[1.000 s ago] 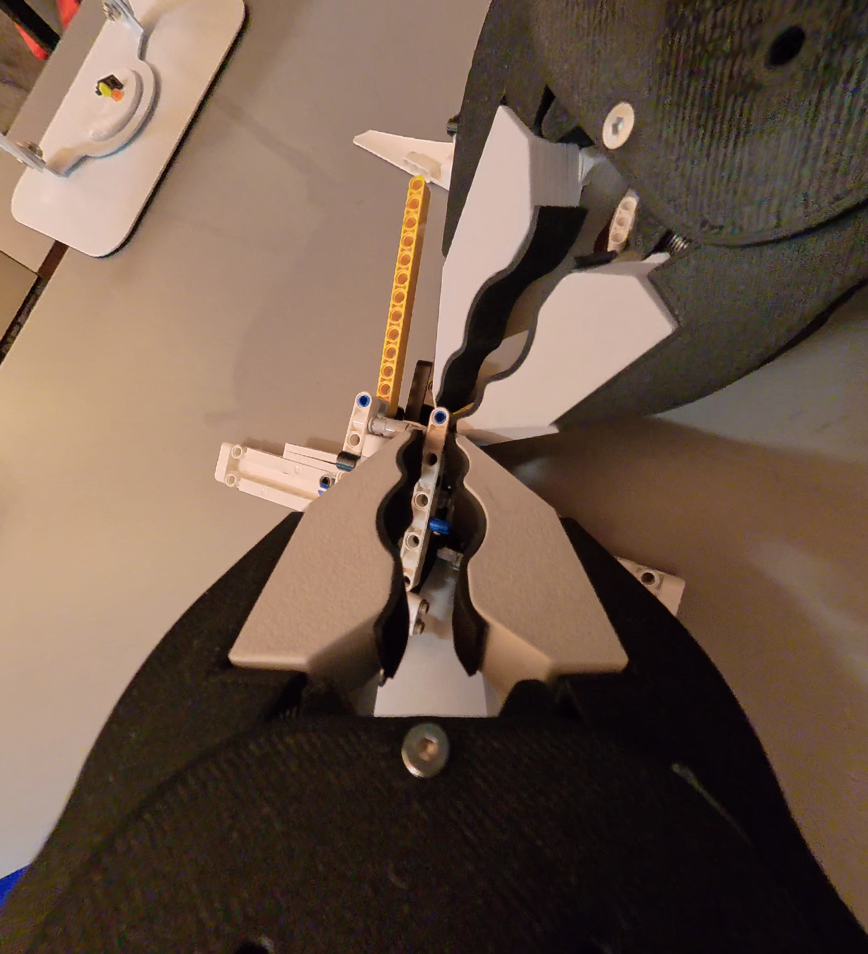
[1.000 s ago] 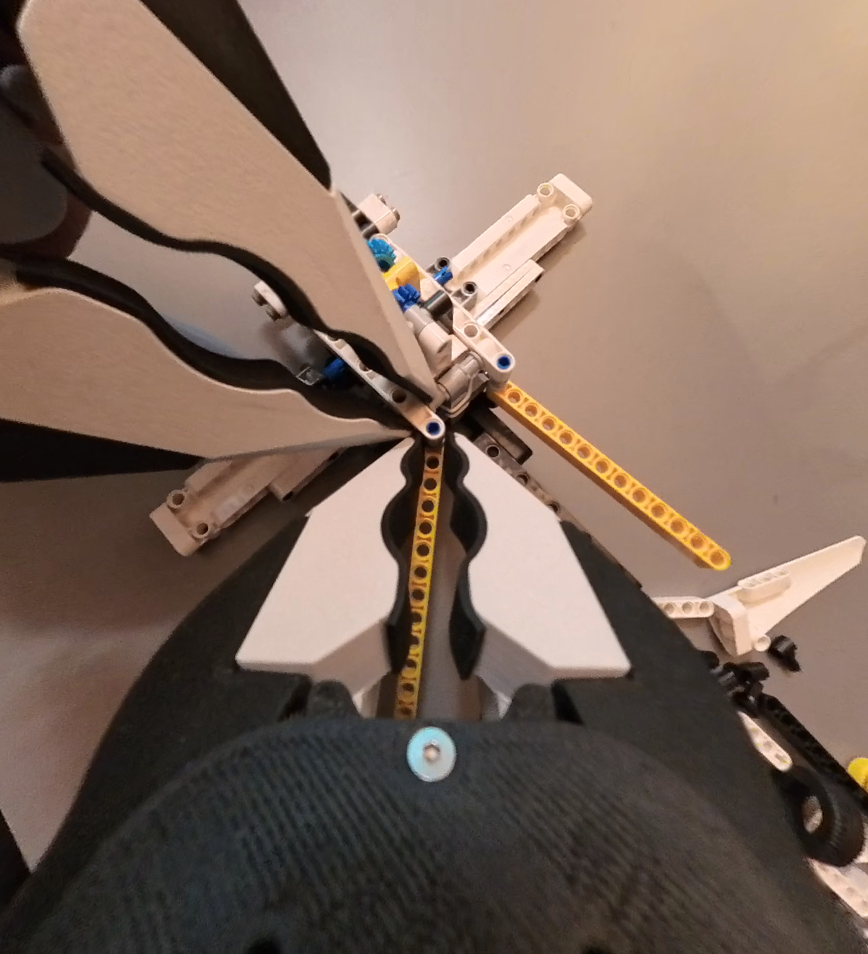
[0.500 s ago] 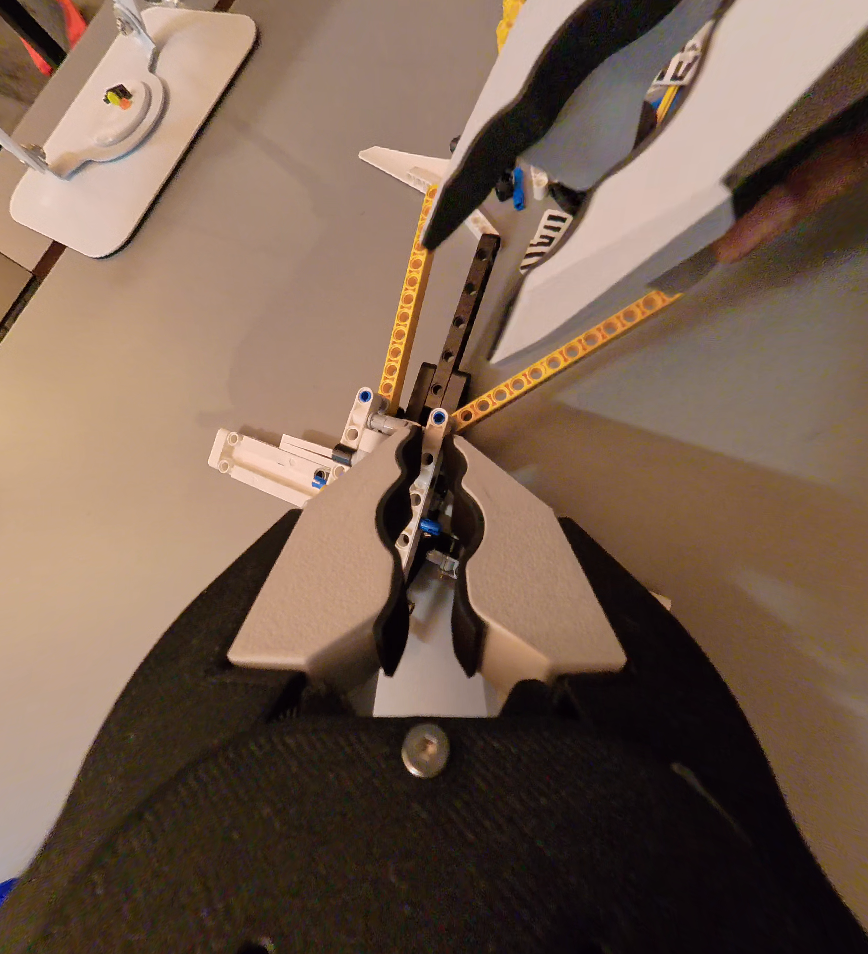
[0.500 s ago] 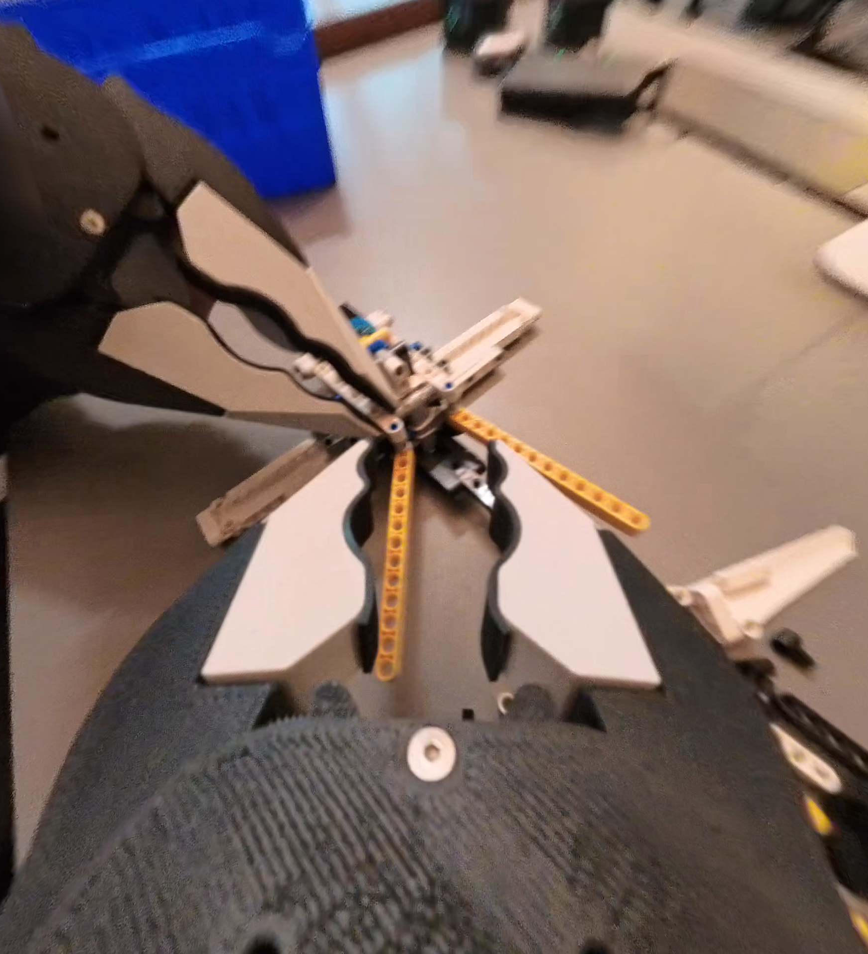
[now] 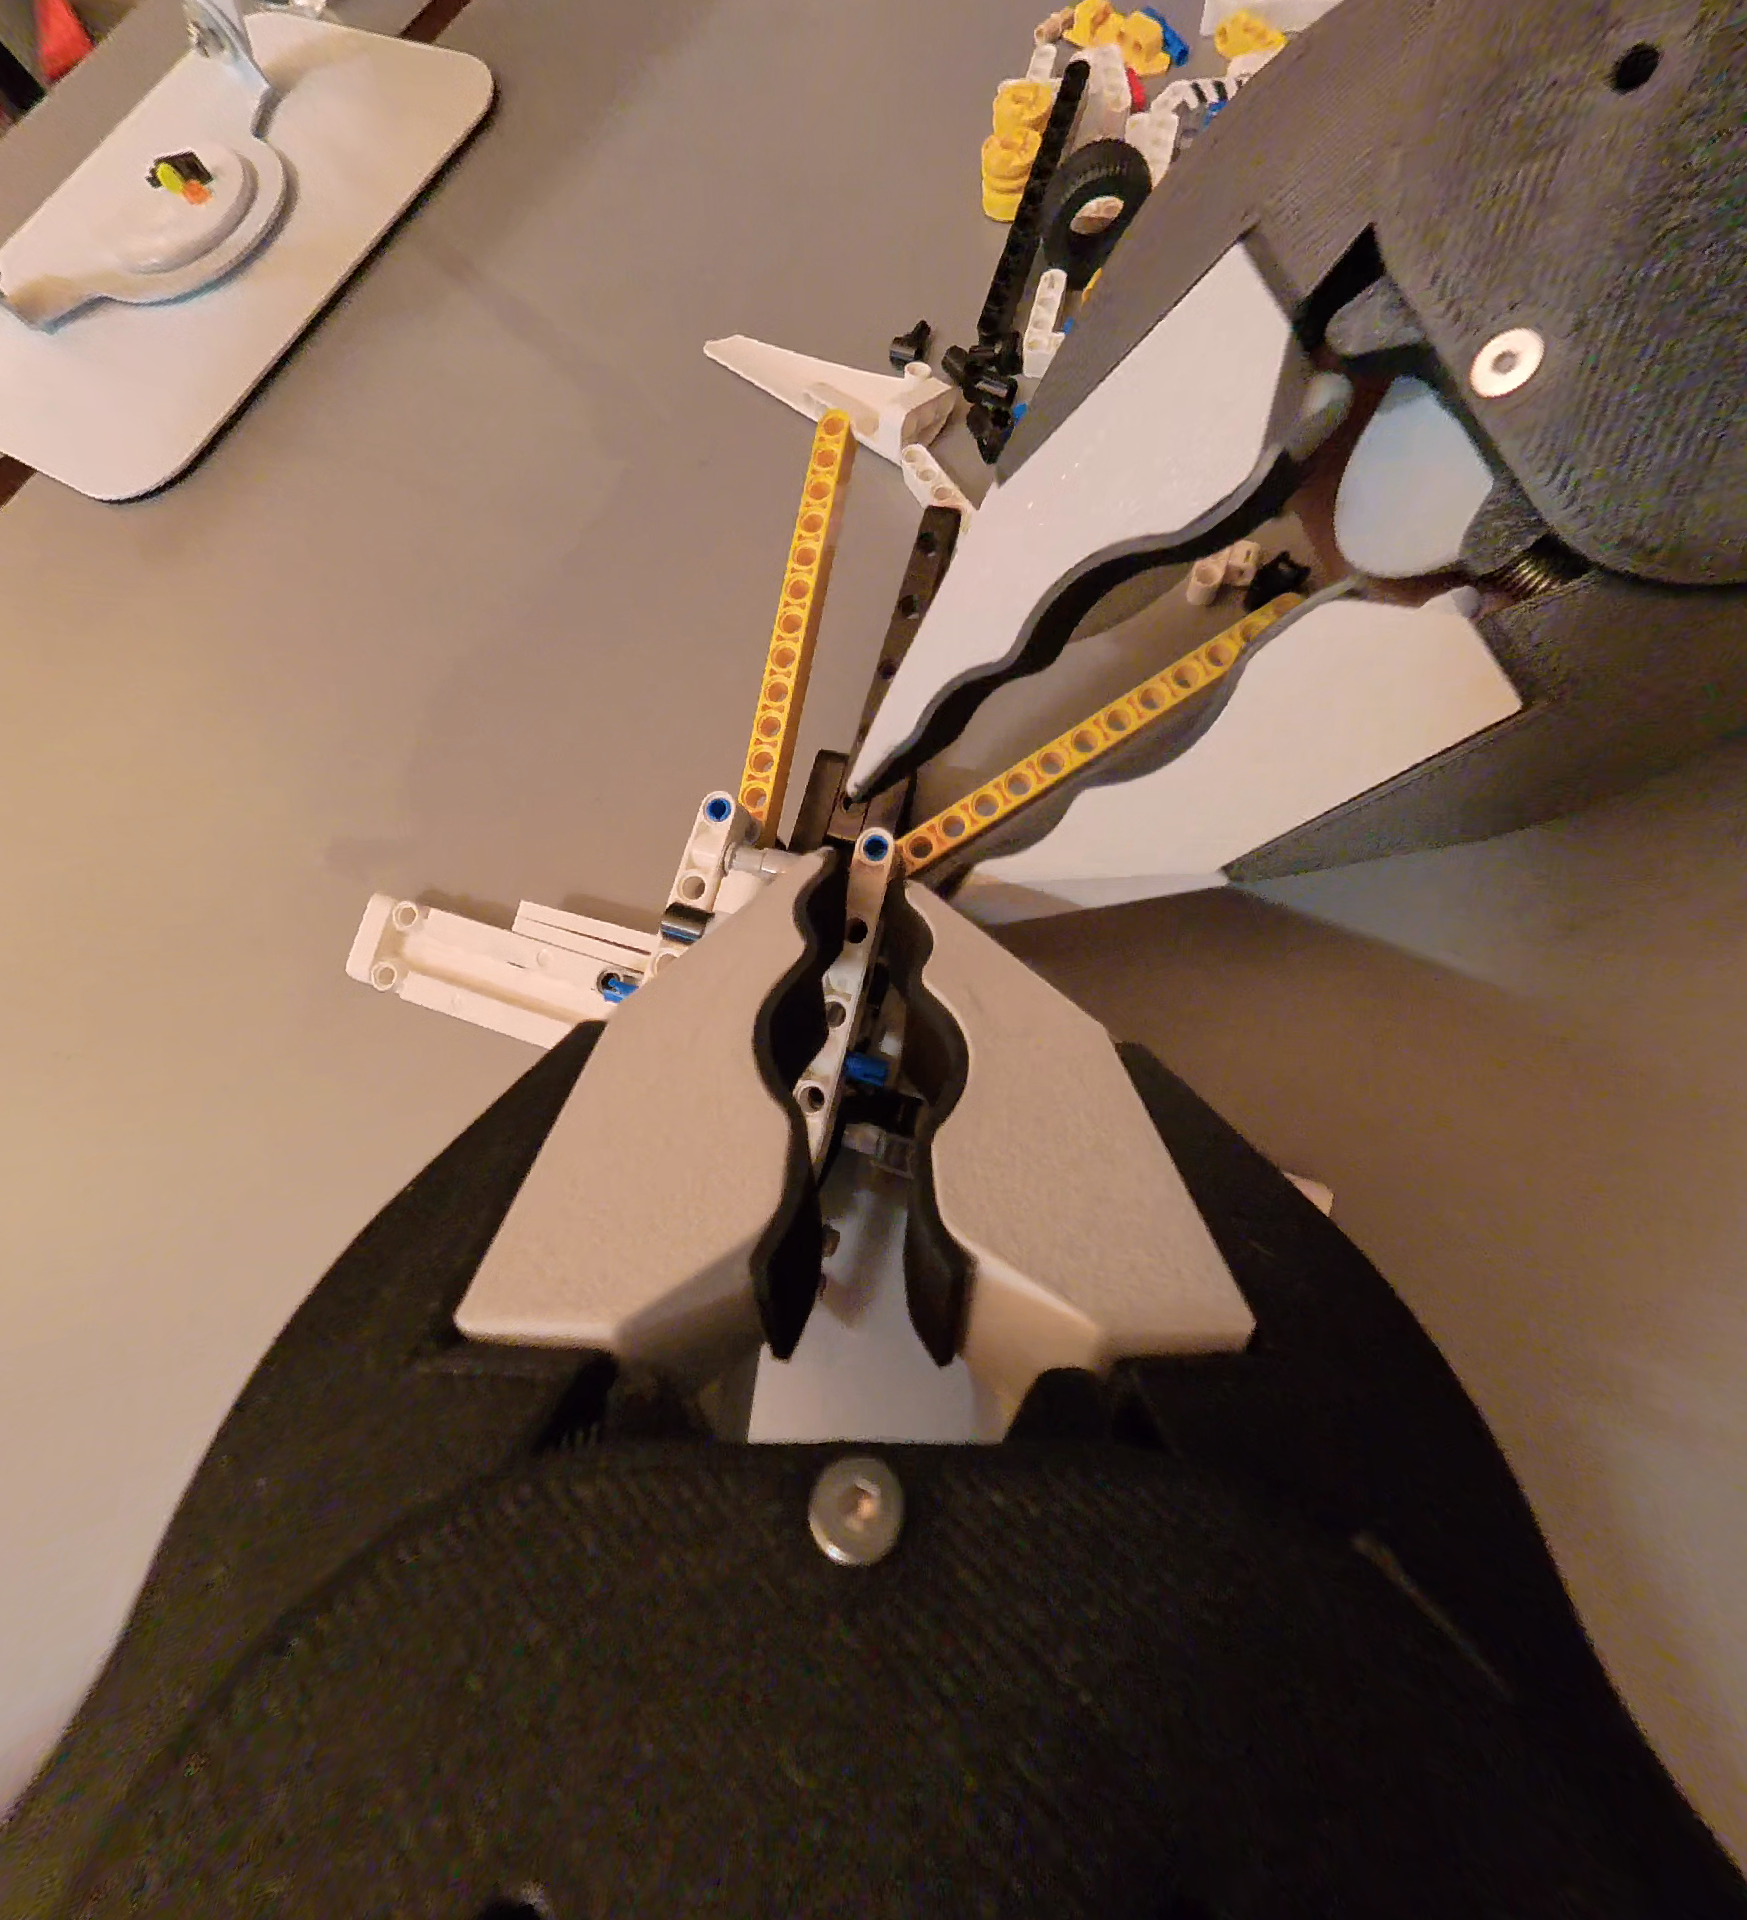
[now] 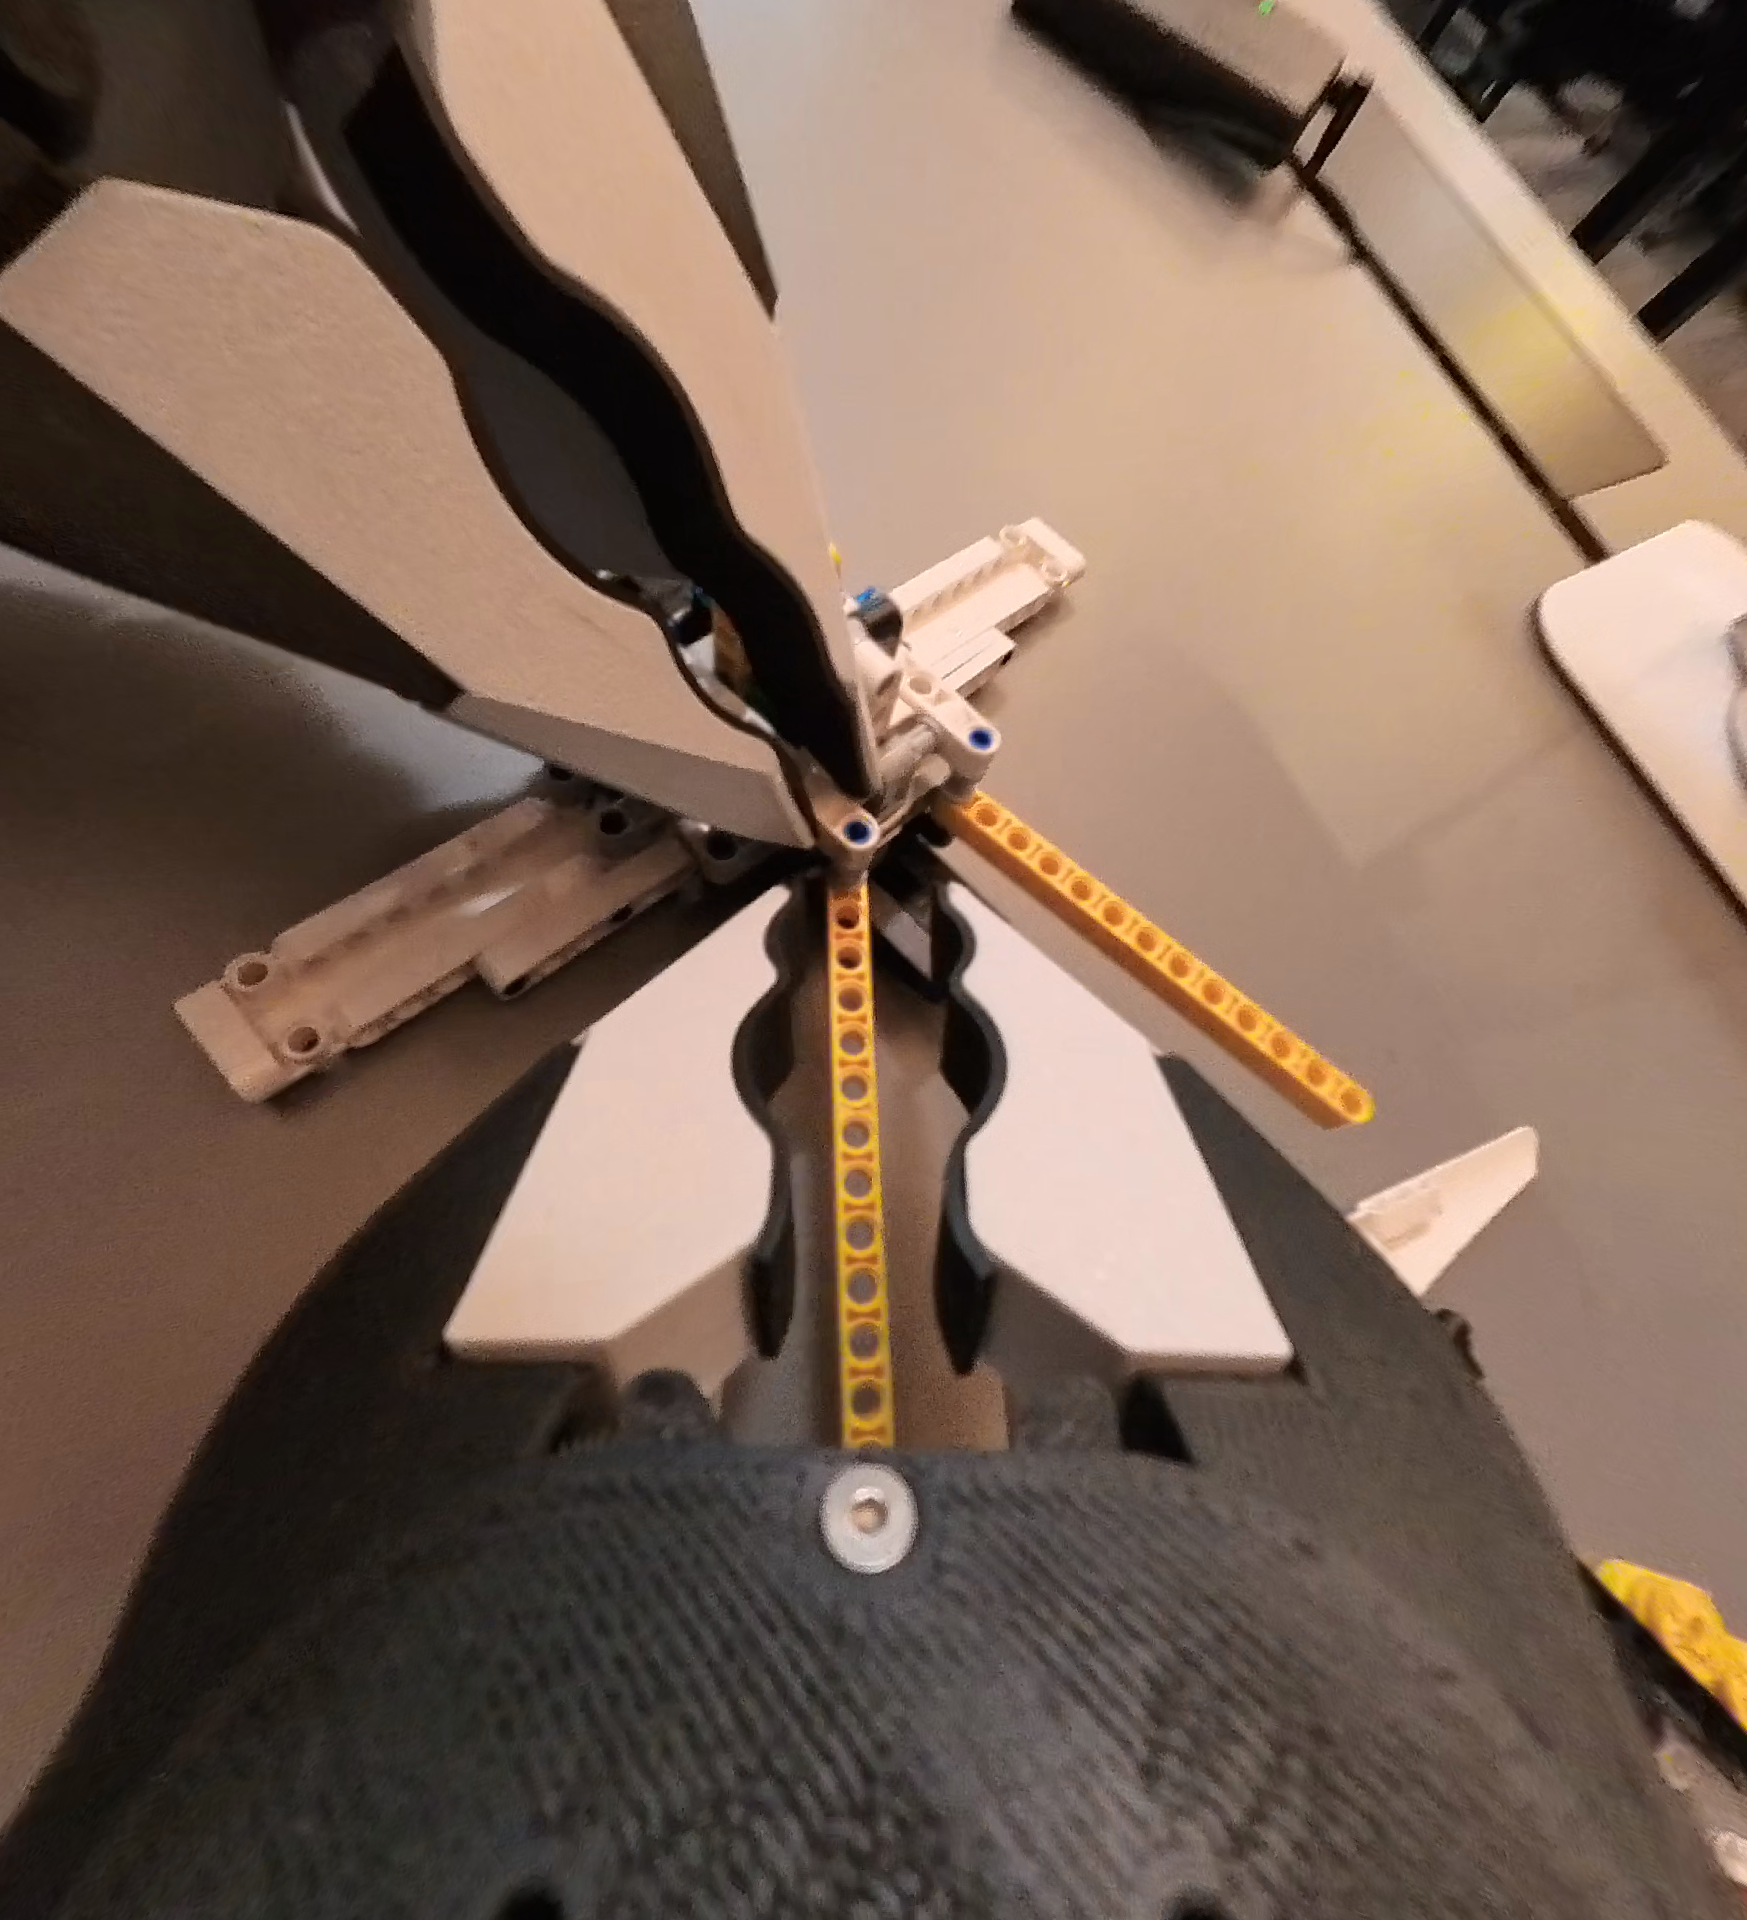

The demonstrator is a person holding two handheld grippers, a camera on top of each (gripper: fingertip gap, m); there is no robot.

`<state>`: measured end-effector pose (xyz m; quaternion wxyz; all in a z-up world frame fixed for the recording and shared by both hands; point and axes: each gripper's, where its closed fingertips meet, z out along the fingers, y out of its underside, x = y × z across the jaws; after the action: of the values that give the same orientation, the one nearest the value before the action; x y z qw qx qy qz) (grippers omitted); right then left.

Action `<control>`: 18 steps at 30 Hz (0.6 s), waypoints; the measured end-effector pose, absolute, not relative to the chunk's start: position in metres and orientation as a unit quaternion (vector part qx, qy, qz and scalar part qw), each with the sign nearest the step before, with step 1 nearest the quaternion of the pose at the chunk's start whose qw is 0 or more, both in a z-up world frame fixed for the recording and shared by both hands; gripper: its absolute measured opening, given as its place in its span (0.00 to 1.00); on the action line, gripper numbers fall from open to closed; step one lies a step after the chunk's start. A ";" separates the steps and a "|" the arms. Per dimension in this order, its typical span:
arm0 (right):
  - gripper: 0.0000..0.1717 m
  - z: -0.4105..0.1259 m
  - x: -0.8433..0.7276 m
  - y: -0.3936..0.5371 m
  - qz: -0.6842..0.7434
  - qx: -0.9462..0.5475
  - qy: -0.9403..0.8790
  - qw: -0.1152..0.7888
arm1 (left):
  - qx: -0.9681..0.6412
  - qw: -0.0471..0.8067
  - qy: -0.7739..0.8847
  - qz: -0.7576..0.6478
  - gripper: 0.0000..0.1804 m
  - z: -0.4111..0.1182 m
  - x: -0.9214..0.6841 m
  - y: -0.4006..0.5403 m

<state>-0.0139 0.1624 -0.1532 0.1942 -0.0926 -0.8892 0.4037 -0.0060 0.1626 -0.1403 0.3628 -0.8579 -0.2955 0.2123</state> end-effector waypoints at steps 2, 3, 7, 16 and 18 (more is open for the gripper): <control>0.14 -0.157 -0.015 0.162 0.396 -0.099 -0.894 0.185 | -0.854 0.373 -0.296 0.209 0.02 -0.140 -0.006 0.164; 0.14 -0.157 -0.017 0.163 0.396 -0.106 -0.893 0.186 | -0.853 0.376 -0.294 0.211 0.03 -0.140 -0.006 0.164; 0.18 -0.148 -0.020 0.174 0.417 -0.142 -0.881 0.171 | -0.854 0.375 -0.291 0.214 0.03 -0.140 -0.006 0.164; 0.26 -0.124 -0.013 0.199 0.532 -0.213 -0.812 0.107 | -0.854 0.376 -0.291 0.210 0.02 -0.141 -0.006 0.164; 0.08 -0.141 -0.008 0.199 0.475 -0.187 -0.849 0.137 | -0.854 0.375 -0.291 0.210 0.03 -0.141 -0.006 0.164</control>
<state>-0.0083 0.1988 -0.1405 0.1365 -0.1866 -0.8488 0.4754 -0.0056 0.1642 -0.1405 0.3752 -0.8545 -0.2914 0.2103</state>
